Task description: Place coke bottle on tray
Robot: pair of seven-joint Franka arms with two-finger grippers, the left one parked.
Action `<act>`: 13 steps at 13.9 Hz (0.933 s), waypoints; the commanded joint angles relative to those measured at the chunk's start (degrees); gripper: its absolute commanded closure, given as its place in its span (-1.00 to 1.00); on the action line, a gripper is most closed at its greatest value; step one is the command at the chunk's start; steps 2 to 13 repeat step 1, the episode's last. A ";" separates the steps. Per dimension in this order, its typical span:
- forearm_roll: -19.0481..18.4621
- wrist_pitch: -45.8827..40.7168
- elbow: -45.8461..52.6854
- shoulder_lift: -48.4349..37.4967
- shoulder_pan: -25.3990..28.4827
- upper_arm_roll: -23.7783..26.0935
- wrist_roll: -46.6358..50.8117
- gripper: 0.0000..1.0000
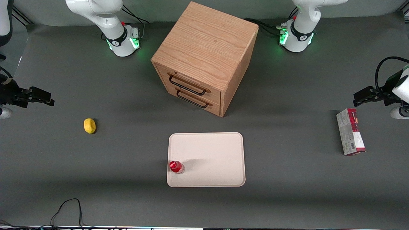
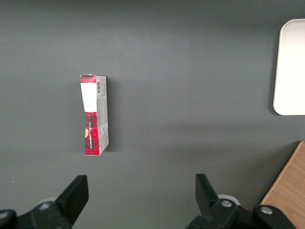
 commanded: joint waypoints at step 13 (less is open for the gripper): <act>-1.08 1.12 -1.77 -1.63 0.65 -0.30 0.02 -1.00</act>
